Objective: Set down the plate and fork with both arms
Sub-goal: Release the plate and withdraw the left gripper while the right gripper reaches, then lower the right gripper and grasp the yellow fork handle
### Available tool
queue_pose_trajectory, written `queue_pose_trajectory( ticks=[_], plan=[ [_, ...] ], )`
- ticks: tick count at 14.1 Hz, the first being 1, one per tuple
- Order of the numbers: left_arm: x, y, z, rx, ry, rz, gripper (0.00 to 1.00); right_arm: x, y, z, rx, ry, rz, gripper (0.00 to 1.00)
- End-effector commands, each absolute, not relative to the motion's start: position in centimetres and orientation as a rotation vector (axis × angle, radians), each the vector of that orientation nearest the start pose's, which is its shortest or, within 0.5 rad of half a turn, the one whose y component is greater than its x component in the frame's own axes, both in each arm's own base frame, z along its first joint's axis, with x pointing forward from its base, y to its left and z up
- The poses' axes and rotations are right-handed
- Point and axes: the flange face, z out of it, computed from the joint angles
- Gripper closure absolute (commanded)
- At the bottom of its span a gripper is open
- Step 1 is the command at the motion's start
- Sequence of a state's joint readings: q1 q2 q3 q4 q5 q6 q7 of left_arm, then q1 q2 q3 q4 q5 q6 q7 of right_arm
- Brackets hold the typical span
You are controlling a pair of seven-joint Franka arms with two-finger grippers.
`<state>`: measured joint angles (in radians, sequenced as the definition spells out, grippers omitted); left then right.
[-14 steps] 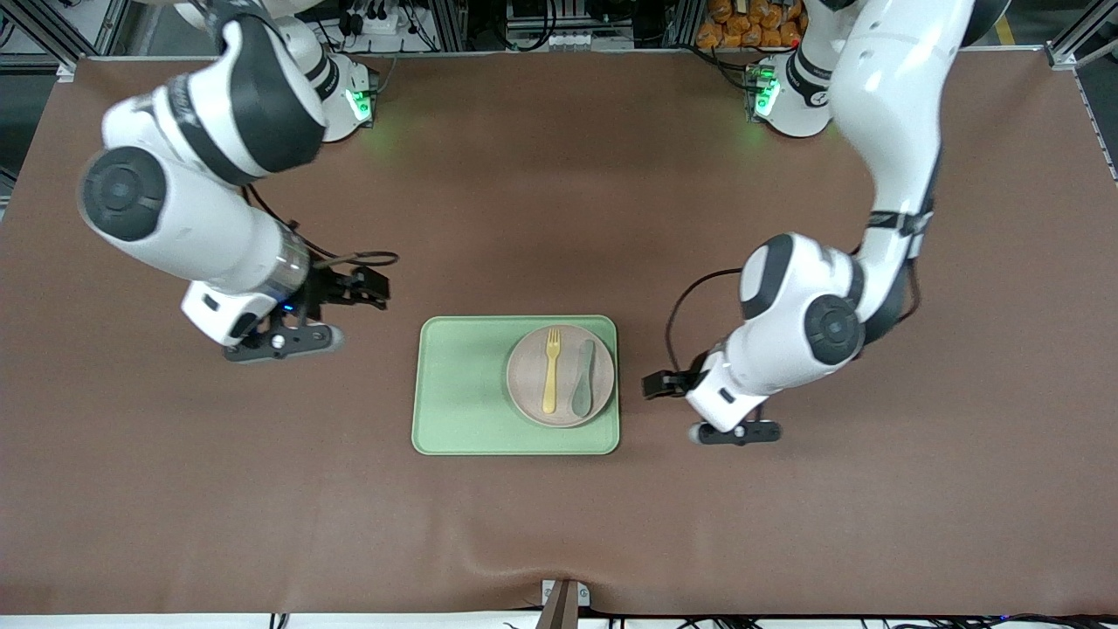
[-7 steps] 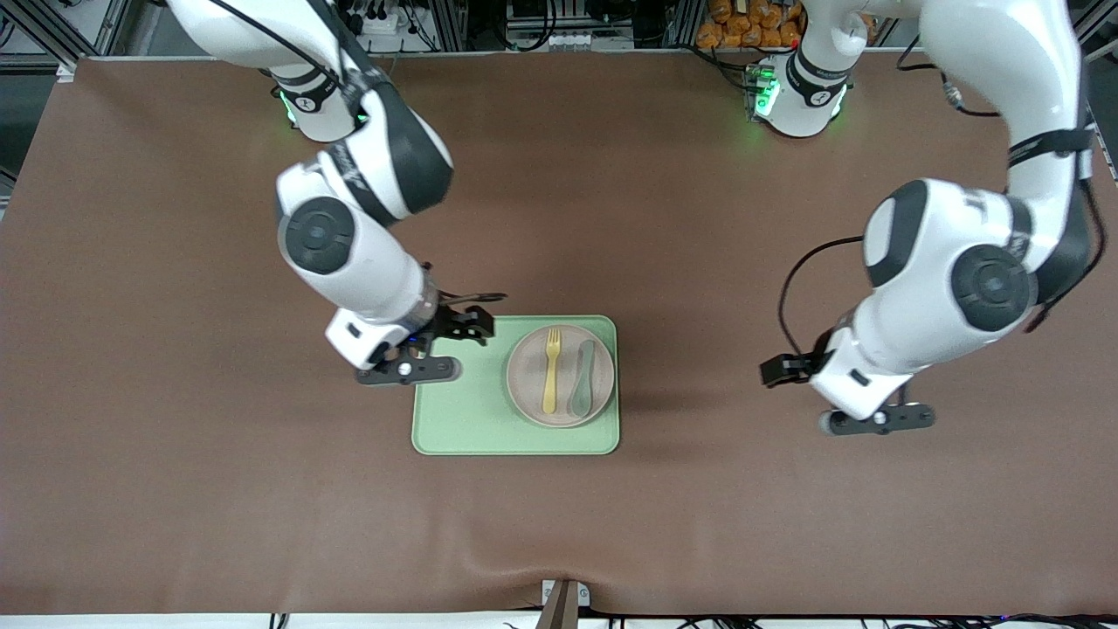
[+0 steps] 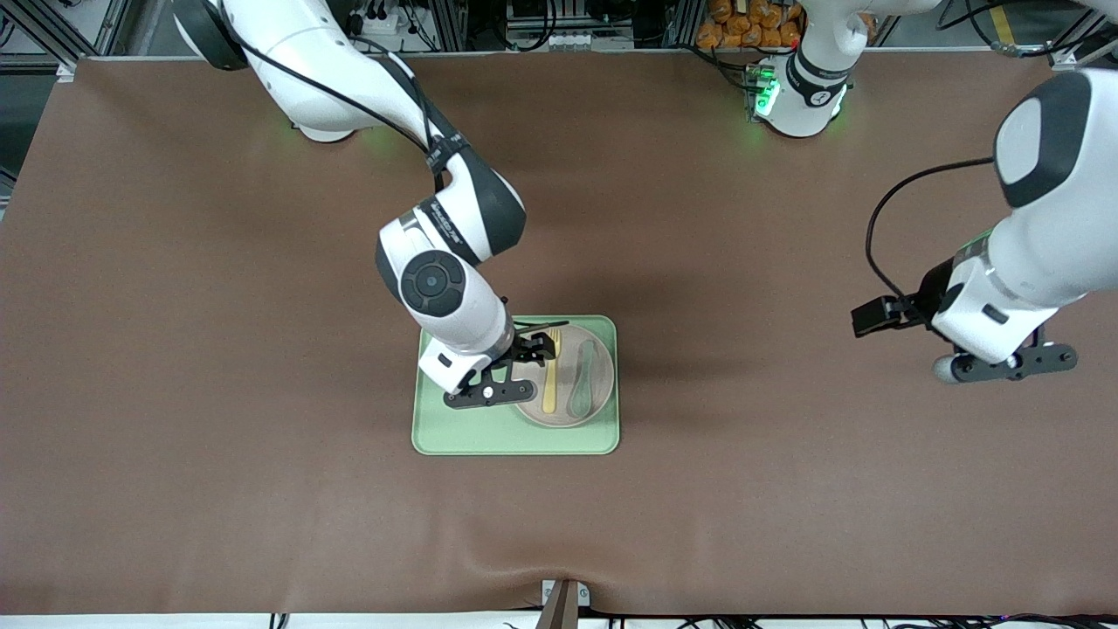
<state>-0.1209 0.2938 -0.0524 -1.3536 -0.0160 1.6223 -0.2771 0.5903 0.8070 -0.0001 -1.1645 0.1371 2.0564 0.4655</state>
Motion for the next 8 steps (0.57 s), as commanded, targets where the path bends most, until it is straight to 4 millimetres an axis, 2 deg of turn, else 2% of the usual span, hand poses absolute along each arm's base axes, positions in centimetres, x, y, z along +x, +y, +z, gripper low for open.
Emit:
queue_pose_trajectory(
  ticks=[1,4,5,7,8],
  plan=[
    [62.3,-8.1,57.0,-3.140,-0.149,0.049,0.00,63.4,45.3,29.2,-3.018,-0.068,-0.062,0.07],
    [61.0,-6.9,58.3,-3.130,-0.167,0.076,0.00,63.1,45.3,26.3,-3.054,-0.087,-0.036,0.16],
    [60.6,-6.1,59.0,-3.130,-0.184,0.071,0.00,63.1,45.2,26.0,-3.057,-0.081,-0.027,0.17],
    [59.4,-5.9,60.1,-3.125,-0.186,0.092,0.00,63.0,45.2,25.3,-3.060,-0.043,-0.012,0.24],
    [59.4,-5.6,60.2,-3.125,-0.193,0.092,0.00,63.0,45.3,24.9,-3.058,-0.021,-0.014,0.25]
  ],
)
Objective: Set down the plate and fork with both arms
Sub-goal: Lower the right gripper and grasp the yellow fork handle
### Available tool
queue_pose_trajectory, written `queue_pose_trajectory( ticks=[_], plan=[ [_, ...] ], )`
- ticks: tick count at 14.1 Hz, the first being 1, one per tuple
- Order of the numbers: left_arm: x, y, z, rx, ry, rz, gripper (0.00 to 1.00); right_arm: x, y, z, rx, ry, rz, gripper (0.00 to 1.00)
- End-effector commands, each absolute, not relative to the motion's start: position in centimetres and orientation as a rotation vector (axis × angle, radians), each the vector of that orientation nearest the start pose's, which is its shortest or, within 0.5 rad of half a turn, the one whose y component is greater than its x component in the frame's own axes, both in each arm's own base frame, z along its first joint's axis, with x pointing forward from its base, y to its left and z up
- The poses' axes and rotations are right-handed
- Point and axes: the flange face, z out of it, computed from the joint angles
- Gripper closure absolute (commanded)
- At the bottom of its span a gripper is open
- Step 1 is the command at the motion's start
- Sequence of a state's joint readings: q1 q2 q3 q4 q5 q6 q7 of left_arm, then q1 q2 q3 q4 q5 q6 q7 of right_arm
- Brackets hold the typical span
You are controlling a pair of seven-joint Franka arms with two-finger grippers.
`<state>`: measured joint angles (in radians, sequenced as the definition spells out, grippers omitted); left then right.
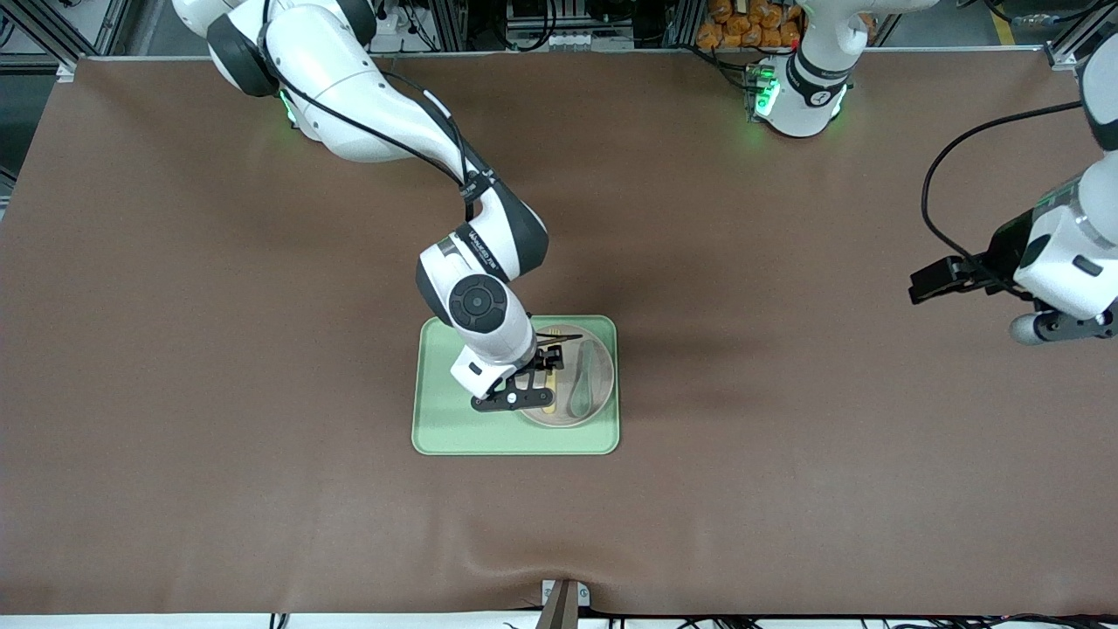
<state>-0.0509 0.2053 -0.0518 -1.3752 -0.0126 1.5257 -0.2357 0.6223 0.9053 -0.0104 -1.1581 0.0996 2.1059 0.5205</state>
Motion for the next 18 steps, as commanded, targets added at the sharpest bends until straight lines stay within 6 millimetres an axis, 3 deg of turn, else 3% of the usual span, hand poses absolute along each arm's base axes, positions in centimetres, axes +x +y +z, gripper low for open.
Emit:
queue_pose_trajectory(
  ticks=[1,4,8,11,18],
  plan=[
    [59.8,-5.3,59.7,-3.121,-0.200,0.098,0.00,63.0,45.5,24.5,-3.053,-0.005,-0.025,0.27],
    [60.9,-4.6,58.2,-3.077,-0.156,0.120,0.00,62.5,46.5,23.1,-3.041,0.009,-0.044,0.32],
    [60.5,-4.6,58.9,-3.058,-0.163,0.141,0.00,61.8,47.3,22.0,-3.048,0.015,-0.029,0.36],
    [58.0,-5.5,62.2,-3.060,-0.145,0.124,0.00,61.1,48.1,21.2,-3.048,-0.003,-0.029,0.38],
    [57.5,-5.9,62.6,-3.062,-0.149,0.107,0.00,60.5,48.8,19.9,-3.050,-0.021,-0.030,0.45]
  ],
)
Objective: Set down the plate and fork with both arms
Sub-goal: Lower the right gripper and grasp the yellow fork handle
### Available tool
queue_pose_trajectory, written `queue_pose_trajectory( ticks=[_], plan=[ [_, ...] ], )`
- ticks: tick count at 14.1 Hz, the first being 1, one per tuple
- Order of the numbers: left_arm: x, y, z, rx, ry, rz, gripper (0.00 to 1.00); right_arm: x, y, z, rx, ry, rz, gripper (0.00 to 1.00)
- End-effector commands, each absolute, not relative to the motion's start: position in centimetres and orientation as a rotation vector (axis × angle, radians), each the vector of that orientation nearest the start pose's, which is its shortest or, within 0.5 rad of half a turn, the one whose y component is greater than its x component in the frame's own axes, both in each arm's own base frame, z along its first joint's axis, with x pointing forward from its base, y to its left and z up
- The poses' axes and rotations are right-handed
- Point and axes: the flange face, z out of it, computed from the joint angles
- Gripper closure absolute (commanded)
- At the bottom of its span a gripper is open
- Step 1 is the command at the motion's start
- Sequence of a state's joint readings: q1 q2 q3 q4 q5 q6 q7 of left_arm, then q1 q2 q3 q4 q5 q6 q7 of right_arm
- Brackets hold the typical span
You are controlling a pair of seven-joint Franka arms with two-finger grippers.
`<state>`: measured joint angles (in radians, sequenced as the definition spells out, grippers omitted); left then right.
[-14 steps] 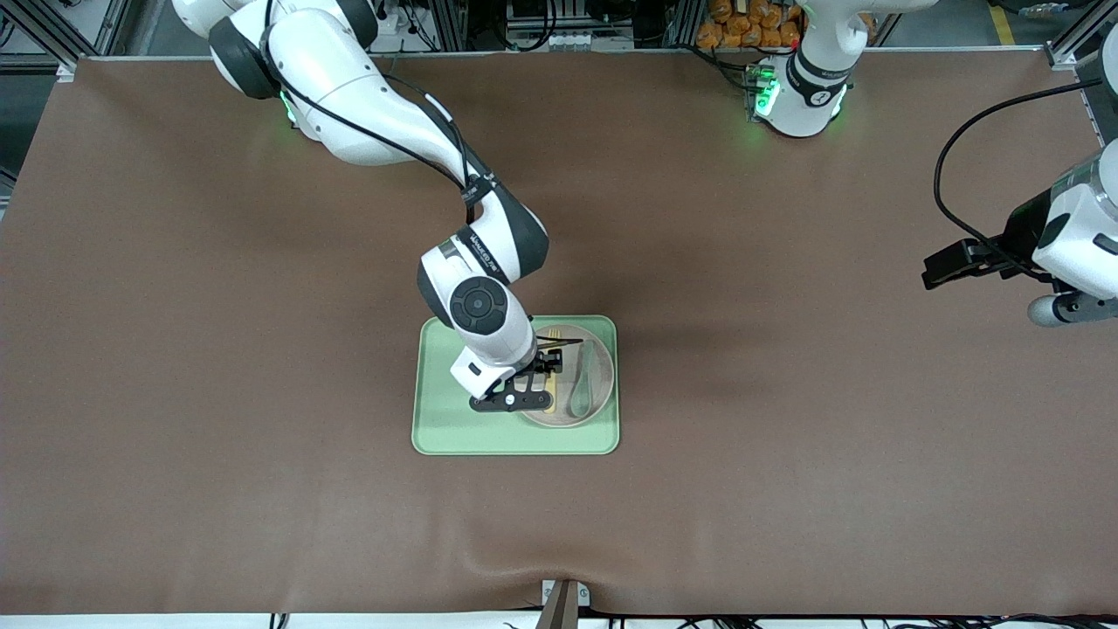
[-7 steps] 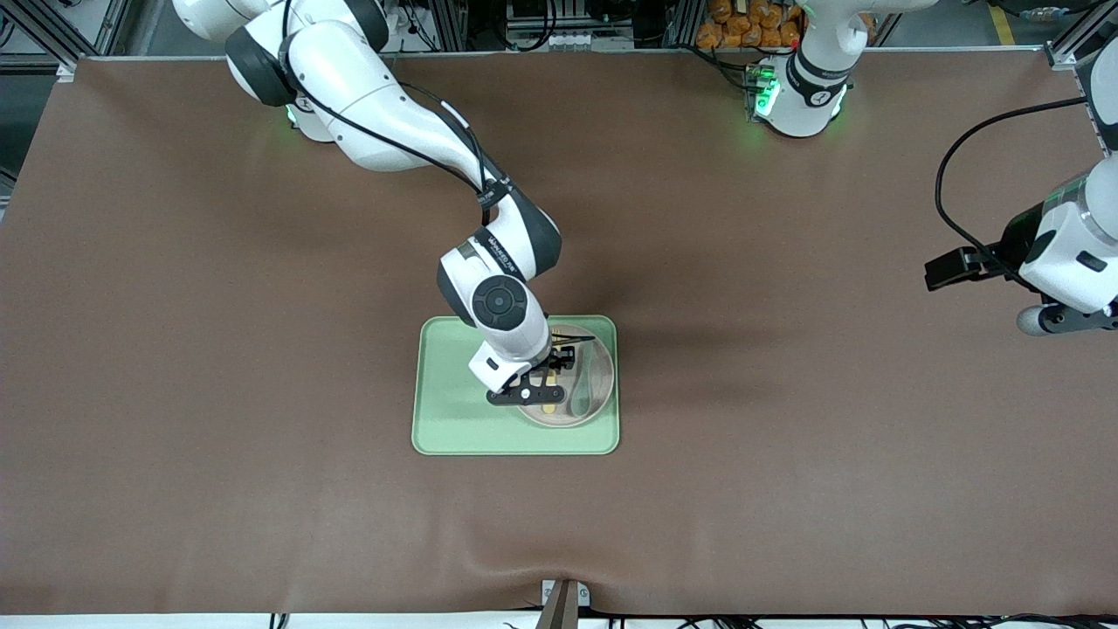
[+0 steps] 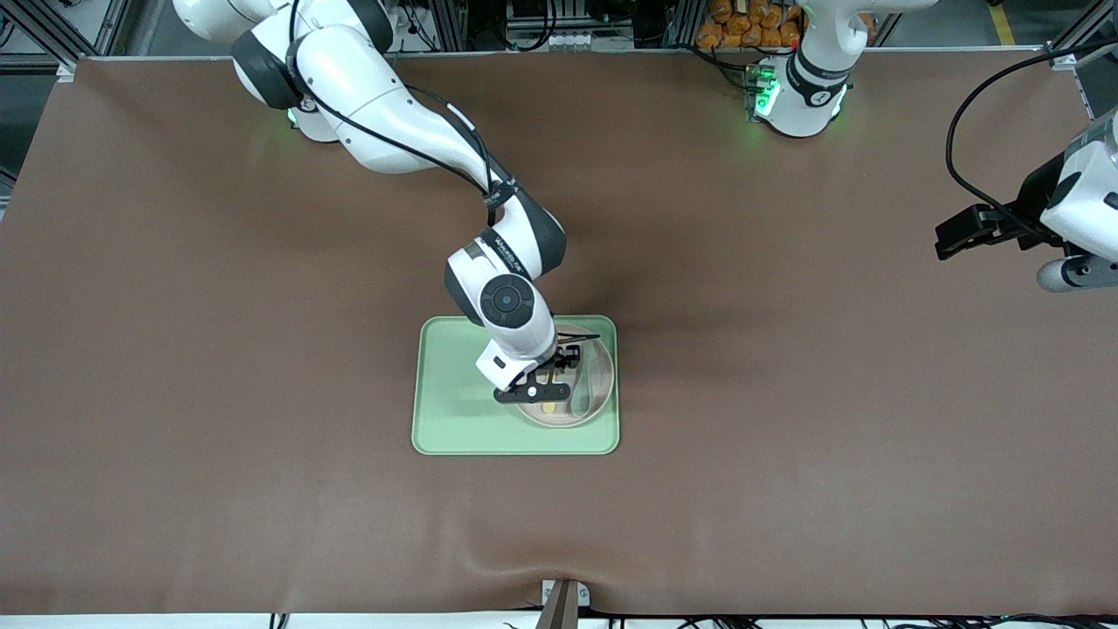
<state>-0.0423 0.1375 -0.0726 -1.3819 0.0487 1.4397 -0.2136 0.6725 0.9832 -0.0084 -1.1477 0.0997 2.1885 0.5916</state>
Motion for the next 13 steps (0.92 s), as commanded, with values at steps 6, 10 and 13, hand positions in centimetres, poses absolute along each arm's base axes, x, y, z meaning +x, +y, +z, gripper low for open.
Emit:
queue_pose_trajectory(
  ticks=[6,10,13],
  plan=[
    [58.09,-6.09,62.52,-3.093,-0.152,0.033,0.00,60.32,48.99,19.44,-3.057,-0.032,-0.032,0.52],
    [58.08,-5.99,62.66,-3.093,-0.150,0.036,0.00,60.28,48.84,18.99,-3.065,-0.044,-0.024,0.87],
    [58.21,-5.79,62.57,-3.090,-0.150,0.035,0.00,60.48,48.57,19.31,-3.067,-0.030,-0.018,0.93]
  ],
)
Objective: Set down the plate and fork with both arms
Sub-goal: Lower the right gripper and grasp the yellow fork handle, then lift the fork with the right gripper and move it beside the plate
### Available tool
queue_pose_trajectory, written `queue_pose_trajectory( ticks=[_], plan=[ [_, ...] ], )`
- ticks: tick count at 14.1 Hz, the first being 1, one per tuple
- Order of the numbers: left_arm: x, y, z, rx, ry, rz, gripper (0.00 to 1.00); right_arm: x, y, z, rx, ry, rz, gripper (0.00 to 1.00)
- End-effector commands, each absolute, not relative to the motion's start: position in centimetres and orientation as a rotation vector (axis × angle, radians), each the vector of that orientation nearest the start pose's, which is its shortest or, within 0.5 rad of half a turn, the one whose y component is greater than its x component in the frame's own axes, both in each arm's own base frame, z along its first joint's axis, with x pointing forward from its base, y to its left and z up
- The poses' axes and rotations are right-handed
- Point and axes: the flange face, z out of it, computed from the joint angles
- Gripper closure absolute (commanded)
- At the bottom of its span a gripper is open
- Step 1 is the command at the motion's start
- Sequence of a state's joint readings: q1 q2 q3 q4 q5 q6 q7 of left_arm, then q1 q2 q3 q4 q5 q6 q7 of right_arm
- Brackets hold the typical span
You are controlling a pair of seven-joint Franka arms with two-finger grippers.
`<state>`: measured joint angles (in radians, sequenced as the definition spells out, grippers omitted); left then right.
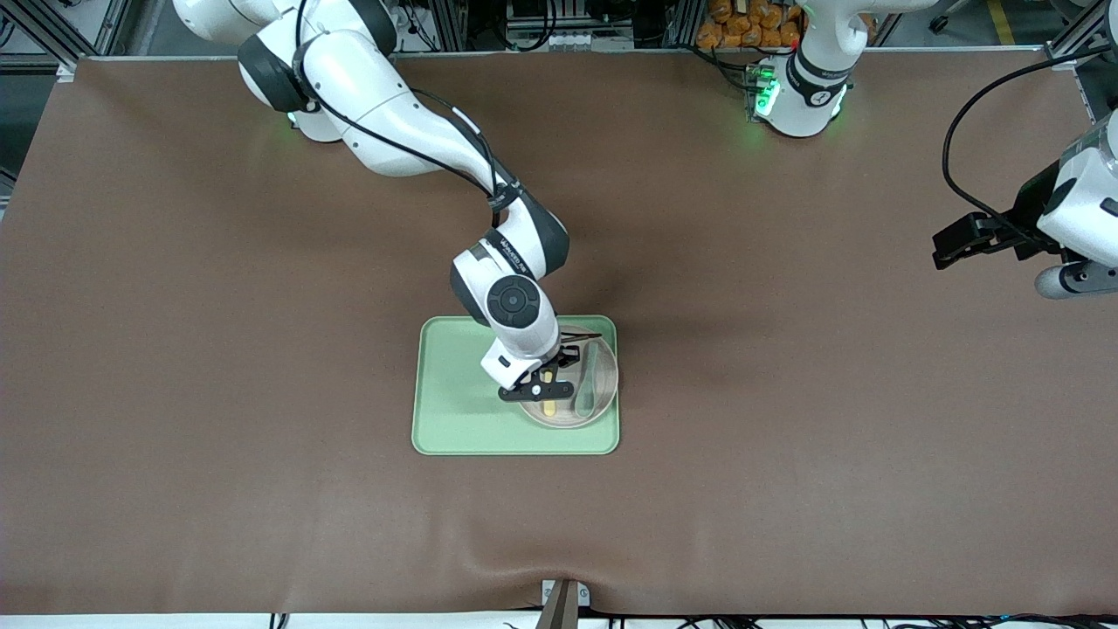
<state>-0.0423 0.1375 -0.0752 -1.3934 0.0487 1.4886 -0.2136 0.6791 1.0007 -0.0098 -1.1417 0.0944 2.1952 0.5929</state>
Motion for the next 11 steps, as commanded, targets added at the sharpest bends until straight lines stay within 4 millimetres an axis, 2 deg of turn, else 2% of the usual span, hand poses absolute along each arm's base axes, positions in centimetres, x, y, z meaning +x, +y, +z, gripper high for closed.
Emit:
queue_pose_trajectory(
  ticks=[1,3,7,9,10,11],
  plan=[
    [58.3,-5.6,62.4,-3.090,-0.152,0.043,0.00,60.6,48.4,19.5,-3.066,-0.022,-0.017,0.94],
    [58.3,-5.4,62.4,-3.089,-0.150,0.043,0.00,60.8,48.1,19.9,-3.073,-0.010,0.019,0.94],
    [58.4,-5.4,62.3,-3.087,-0.145,0.045,0.00,61.9,47.2,22.8,-3.034,0.059,0.050,0.98],
    [58.4,-5.4,62.3,-3.088,-0.138,0.045,0.00,63.6,45.3,24.2,-2.955,0.166,0.091,0.98],
    [58.3,-5.4,62.1,-3.087,-0.136,0.052,0.00,64.8,43.7,25.6,-2.928,0.202,0.077,0.98],
    [58.3,-5.4,62.1,-3.086,-0.138,0.054,0.00,65.8,42.3,26.1,-2.900,0.209,0.087,0.98]
  ],
)
